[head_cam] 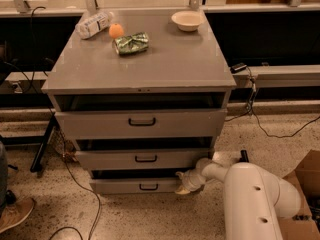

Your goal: Open bottom drawer

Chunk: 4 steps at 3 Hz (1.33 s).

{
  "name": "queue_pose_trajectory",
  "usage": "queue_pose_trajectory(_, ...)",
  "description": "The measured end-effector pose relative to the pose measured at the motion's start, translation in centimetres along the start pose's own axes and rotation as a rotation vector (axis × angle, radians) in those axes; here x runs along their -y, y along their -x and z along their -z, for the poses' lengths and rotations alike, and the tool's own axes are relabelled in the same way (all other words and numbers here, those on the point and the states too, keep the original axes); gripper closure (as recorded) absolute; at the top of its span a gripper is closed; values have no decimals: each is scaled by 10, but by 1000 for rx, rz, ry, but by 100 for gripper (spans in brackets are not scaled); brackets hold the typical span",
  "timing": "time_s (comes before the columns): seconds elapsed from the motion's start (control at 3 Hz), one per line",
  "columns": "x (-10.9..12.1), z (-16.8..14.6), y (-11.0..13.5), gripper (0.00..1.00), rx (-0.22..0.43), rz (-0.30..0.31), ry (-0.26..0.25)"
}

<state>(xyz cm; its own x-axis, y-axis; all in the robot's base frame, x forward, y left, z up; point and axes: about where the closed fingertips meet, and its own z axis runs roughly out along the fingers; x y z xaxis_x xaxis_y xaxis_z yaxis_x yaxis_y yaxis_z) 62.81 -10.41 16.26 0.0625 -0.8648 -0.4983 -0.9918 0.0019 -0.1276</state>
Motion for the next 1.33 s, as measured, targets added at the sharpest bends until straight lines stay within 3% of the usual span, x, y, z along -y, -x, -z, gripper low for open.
queue_pose_trajectory(0.33,-4,4,4,95,6,-2,7)
queue_pose_trajectory(0.67,-33,11,17,100,43,-17,49)
queue_pose_trajectory(1.0,-33,11,17,100,43,-17,49)
queue_pose_trajectory(1.33,-59,4,13,100,45,-28,69)
